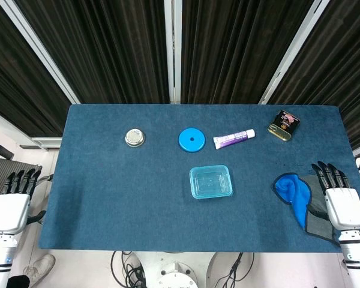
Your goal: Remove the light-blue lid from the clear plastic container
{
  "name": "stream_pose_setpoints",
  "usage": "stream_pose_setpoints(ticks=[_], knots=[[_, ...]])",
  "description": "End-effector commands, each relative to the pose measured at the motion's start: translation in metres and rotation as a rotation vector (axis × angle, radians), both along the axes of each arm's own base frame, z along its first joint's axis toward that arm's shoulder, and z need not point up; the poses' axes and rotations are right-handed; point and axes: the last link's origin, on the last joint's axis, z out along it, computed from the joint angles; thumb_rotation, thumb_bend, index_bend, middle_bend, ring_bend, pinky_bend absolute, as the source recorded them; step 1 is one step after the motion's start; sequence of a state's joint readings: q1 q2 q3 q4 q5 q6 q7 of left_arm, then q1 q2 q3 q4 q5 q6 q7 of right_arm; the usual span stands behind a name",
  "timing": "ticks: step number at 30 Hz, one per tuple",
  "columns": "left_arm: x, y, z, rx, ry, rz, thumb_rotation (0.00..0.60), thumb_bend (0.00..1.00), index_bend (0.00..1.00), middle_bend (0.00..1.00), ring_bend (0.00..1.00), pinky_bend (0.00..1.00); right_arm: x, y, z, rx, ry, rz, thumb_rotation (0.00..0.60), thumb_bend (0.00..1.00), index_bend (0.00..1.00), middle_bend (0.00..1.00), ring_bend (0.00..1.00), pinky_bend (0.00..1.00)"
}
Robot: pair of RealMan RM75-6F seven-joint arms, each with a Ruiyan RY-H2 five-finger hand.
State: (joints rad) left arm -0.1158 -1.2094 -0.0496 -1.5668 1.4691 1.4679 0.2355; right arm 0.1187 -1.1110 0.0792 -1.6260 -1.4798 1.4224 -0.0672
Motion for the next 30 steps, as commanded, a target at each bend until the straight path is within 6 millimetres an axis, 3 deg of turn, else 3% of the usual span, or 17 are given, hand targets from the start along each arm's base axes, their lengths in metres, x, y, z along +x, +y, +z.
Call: stream_pose_setpoints(ticks=[1, 11, 18, 25, 30], knots=[[0.002, -0.002, 0.001, -0.001, -0.008, -0.002, 0.600, 0.00, 0.07, 0.03, 0.00, 0.00, 0.000, 0.002, 0.000, -0.002, -0.001, 0.004, 0.600, 0.02, 0.00, 0.06, 0.00, 0.12], [0.008, -0.014, 0.004, 0.008, -0.016, -0.015, 0.600, 0.00, 0.07, 0.03, 0.00, 0.00, -0.005, 0.016, 0.004, -0.021, -0.027, 0.003, 0.600, 0.02, 0.00, 0.06, 0.00, 0.12], [0.009, -0.014, 0.001, 0.001, -0.024, -0.013, 0.600, 0.00, 0.07, 0.03, 0.00, 0.00, -0.004, 0.008, -0.004, 0.020, -0.026, 0.020, 0.600, 0.02, 0.00, 0.07, 0.00, 0.12], [0.011, -0.009, -0.004, -0.013, -0.041, -0.022, 0.600, 0.00, 0.07, 0.03, 0.00, 0.00, 0.007, -0.039, -0.030, 0.110, 0.002, 0.061, 0.600, 0.03, 0.00, 0.06, 0.00, 0.12], [0.012, -0.005, -0.007, -0.027, -0.048, -0.030, 0.600, 0.00, 0.07, 0.03, 0.00, 0.00, 0.026, -0.084, -0.064, 0.169, 0.006, 0.112, 0.600, 0.03, 0.00, 0.05, 0.00, 0.11]])
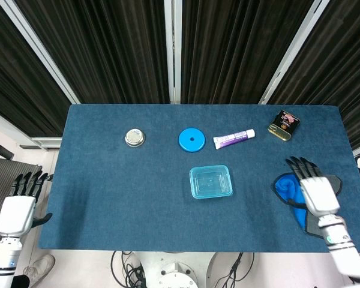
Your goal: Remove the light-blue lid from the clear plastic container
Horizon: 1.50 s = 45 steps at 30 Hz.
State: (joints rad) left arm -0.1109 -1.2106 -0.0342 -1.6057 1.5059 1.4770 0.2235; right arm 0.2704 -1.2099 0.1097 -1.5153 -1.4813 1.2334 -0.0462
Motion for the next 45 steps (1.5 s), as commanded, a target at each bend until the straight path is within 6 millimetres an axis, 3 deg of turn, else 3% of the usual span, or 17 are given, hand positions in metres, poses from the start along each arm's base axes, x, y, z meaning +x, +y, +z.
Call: stream_pose_setpoints(ticks=[1, 5, 11, 22, 29, 33, 36, 40, 45], knots=[[0.000, 0.002, -0.001, -0.007, 0.001, -0.003, 0.600, 0.00, 0.07, 0.03, 0.00, 0.00, 0.017, -0.039, -0.029, 0.039, 0.000, 0.040, 0.600, 0.03, 0.00, 0.04, 0.00, 0.10], [0.002, 0.006, -0.002, -0.018, 0.004, -0.009, 0.600, 0.00, 0.07, 0.04, 0.00, 0.00, 0.038, -0.070, -0.061, 0.103, -0.018, 0.078, 0.600, 0.03, 0.00, 0.03, 0.00, 0.08], [0.004, 0.010, -0.002, -0.029, -0.012, -0.014, 0.600, 0.00, 0.07, 0.03, 0.00, 0.00, 0.069, -0.097, -0.104, 0.183, -0.027, 0.148, 0.600, 0.03, 0.00, 0.02, 0.00, 0.04], [0.010, 0.021, -0.006, -0.081, -0.046, -0.034, 0.600, 0.00, 0.07, 0.03, 0.00, 0.00, 0.140, -0.116, -0.164, 0.288, -0.138, 0.259, 0.600, 0.03, 0.00, 0.02, 0.00, 0.00], [0.028, 0.048, -0.017, -0.152, -0.047, -0.097, 0.600, 0.00, 0.07, 0.03, 0.00, 0.00, 0.174, -0.118, -0.185, 0.331, -0.158, 0.324, 0.600, 0.03, 0.00, 0.02, 0.00, 0.00], [0.046, 0.069, -0.032, -0.222, -0.070, -0.143, 0.600, 0.00, 0.07, 0.03, 0.00, 0.00, 0.173, -0.109, -0.180, 0.363, -0.180, 0.323, 0.600, 0.03, 0.00, 0.02, 0.00, 0.00], [0.067, 0.087, -0.052, -0.307, -0.118, -0.176, 0.600, 0.00, 0.07, 0.03, 0.00, 0.00, 0.155, -0.098, -0.161, 0.356, -0.204, 0.309, 0.600, 0.03, 0.00, 0.02, 0.00, 0.00], [0.100, 0.111, -0.085, -0.425, -0.159, -0.228, 0.600, 0.00, 0.05, 0.03, 0.00, 0.01, 0.128, -0.086, -0.112, 0.239, -0.205, 0.308, 0.600, 0.03, 0.00, 0.03, 0.00, 0.00], [0.136, 0.130, -0.121, -0.515, -0.173, -0.266, 0.600, 0.00, 0.03, 0.01, 0.00, 0.01, 0.109, -0.071, -0.054, 0.123, -0.160, 0.306, 0.600, 0.03, 0.00, 0.03, 0.00, 0.00]])
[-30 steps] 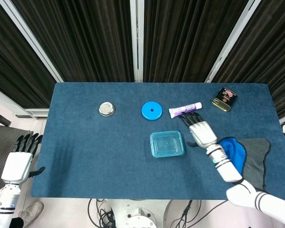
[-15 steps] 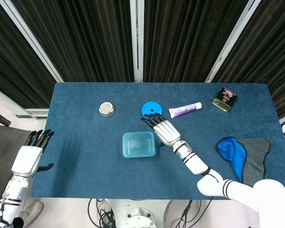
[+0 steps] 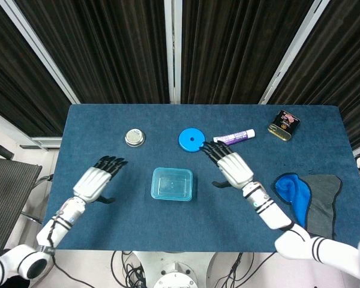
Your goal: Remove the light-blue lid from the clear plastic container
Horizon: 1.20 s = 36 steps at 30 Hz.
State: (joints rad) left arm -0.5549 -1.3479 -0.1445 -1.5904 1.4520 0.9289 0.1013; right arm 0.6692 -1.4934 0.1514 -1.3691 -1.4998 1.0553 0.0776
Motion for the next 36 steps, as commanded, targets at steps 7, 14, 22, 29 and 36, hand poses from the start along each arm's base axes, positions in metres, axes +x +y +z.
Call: stream_pose_setpoints(ticks=[7, 14, 22, 29, 36], knots=[[0.056, 0.031, -0.061, -0.146, 0.061, -0.022, 0.600, 0.00, 0.00, 0.00, 0.00, 0.00, -0.036, 0.038, 0.079, -0.132, 0.062, -0.056, 0.600, 0.03, 0.00, 0.03, 0.00, 0.00], [0.082, 0.033, -0.074, -0.195, 0.082, 0.013, 0.600, 0.00, 0.00, 0.00, 0.00, 0.00, -0.043, 0.044, 0.066, -0.099, 0.054, -0.053, 0.600, 0.03, 0.00, 0.03, 0.00, 0.00], [0.101, 0.026, -0.074, -0.225, 0.056, 0.039, 0.600, 0.00, 0.00, 0.00, 0.00, 0.00, -0.041, 0.046, 0.051, -0.062, 0.041, -0.023, 0.600, 0.03, 0.00, 0.03, 0.00, 0.00], [0.113, 0.031, -0.083, -0.227, 0.056, 0.045, 0.600, 0.00, 0.00, 0.00, 0.00, 0.01, -0.044, 0.045, 0.043, -0.042, 0.024, -0.025, 0.600, 0.03, 0.00, 0.04, 0.00, 0.00], [0.118, 0.036, -0.094, -0.233, 0.064, 0.068, 0.600, 0.00, 0.00, 0.00, 0.00, 0.02, -0.033, 0.042, 0.023, -0.016, 0.021, 0.022, 0.600, 0.04, 0.00, 0.04, 0.00, 0.00]])
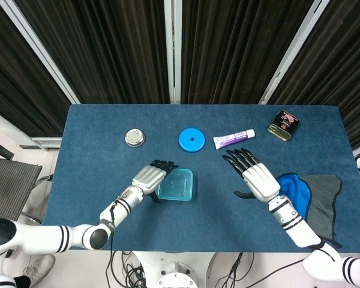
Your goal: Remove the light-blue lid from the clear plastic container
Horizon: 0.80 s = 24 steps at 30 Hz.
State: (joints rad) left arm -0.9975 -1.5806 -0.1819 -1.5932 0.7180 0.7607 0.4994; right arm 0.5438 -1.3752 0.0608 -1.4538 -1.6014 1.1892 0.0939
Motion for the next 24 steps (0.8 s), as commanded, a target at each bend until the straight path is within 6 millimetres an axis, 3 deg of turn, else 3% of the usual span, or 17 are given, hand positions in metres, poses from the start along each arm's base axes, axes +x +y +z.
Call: stream_pose_setpoints(ticks=[1, 5, 9, 14, 24], knots=[[0.001, 0.002, -0.005, -0.003, 0.007, 0.008, 0.600, 0.00, 0.00, 0.00, 0.00, 0.03, 0.009, -0.001, -0.014, 0.021, -0.011, 0.030, 0.600, 0.04, 0.00, 0.04, 0.00, 0.00], [0.000, 0.006, -0.008, 0.003, -0.003, 0.027, 0.600, 0.00, 0.06, 0.03, 0.01, 0.08, 0.024, -0.003, -0.038, 0.040, -0.054, 0.074, 0.600, 0.04, 0.00, 0.02, 0.00, 0.00], [-0.001, 0.007, -0.008, 0.008, -0.017, 0.032, 0.600, 0.00, 0.15, 0.14, 0.09, 0.16, 0.041, -0.004, -0.063, 0.051, -0.096, 0.122, 0.600, 0.03, 0.00, 0.00, 0.00, 0.00], [-0.005, 0.006, -0.009, 0.015, -0.017, 0.032, 0.600, 0.00, 0.18, 0.19, 0.14, 0.20, 0.058, -0.006, -0.089, 0.075, -0.132, 0.152, 0.600, 0.03, 0.00, 0.00, 0.00, 0.00], [-0.009, 0.008, -0.011, 0.011, -0.025, 0.039, 0.600, 0.00, 0.18, 0.20, 0.14, 0.21, 0.071, -0.004, -0.114, 0.116, -0.179, 0.179, 0.600, 0.03, 0.00, 0.00, 0.00, 0.00]])
